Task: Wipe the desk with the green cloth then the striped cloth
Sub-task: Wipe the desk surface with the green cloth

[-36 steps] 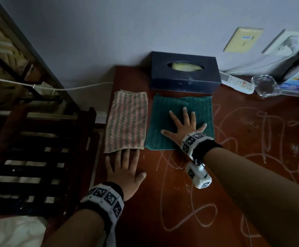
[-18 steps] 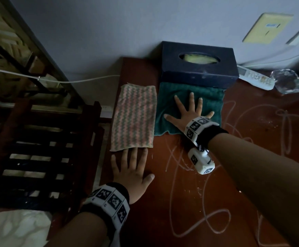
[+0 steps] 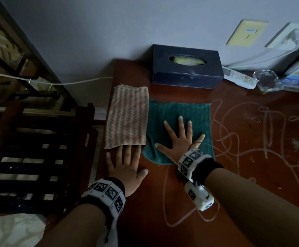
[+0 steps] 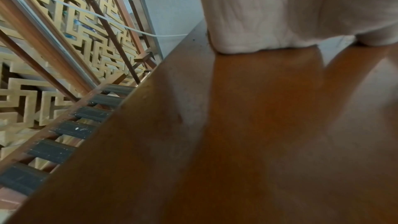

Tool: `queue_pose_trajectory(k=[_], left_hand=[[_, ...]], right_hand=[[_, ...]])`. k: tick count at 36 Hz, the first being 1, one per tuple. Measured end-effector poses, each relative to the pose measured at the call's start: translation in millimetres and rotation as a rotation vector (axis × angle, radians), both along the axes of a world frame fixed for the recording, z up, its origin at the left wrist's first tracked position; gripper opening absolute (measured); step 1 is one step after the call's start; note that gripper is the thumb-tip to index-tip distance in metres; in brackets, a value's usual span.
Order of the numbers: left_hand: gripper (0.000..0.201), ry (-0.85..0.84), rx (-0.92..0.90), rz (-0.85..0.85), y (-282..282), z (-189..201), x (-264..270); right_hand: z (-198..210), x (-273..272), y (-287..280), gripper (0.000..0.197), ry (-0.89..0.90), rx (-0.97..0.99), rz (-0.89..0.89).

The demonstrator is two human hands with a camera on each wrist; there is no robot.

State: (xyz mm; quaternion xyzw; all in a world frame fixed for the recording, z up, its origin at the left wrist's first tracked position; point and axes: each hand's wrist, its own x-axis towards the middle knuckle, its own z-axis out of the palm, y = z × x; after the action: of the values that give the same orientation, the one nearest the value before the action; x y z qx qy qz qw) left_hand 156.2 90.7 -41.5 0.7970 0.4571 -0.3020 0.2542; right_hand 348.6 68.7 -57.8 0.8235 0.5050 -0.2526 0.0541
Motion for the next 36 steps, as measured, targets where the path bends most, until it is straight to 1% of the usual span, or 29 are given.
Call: queue_pose_trajectory(k=[5, 8, 10, 12, 14, 16, 19, 24, 31, 34, 36], left_hand=[[0.071, 0.017, 0.021, -0.005, -1, -1, 1], [0.072, 0.015, 0.032, -0.004, -1, -2, 1], [0.072, 0.012, 0.038, -0.001, -1, -2, 1], [0.071, 0.010, 0.042, -0.001, -1, -2, 1], [0.071, 0.009, 0.043, -0.002, -1, -3, 1], [0.071, 0.003, 0.038, -0.001, -1, -4, 0], [0.072, 0.001, 0.028, -0.002, 0, -5, 0], [0.071, -0.012, 0.012, 0.002, 1, -4, 0], [0.071, -0.009, 0.020, -0.010, 1, -6, -1], [0.071, -0.008, 0.018, -0.013, 1, -5, -1], [0.071, -0.013, 0.014, -0.009, 1, -4, -1]], right_hand=[[2, -6, -21, 0.083, 0.003, -0.031, -0.004], [9, -5, -19, 0.080, -0.010, 0.065, -0.046], [14, -3, -13, 0.080, -0.062, 0.124, -0.025], [12, 0, -7, 0.084, -0.081, 0.084, 0.059], [6, 4, 0, 0.087, -0.061, 0.005, 0.117], [1, 10, 7, 0.089, -0.032, -0.047, 0.110], [-1, 16, 16, 0.089, -0.009, -0.053, 0.093], [2, 29, 37, 0.084, 0.034, -0.057, 0.054], [1, 41, 73, 0.057, 0.011, -0.026, -0.022], [0, 38, 76, 0.056, 0.004, -0.019, -0.050], [-1, 35, 71, 0.061, 0.004, -0.005, -0.043]])
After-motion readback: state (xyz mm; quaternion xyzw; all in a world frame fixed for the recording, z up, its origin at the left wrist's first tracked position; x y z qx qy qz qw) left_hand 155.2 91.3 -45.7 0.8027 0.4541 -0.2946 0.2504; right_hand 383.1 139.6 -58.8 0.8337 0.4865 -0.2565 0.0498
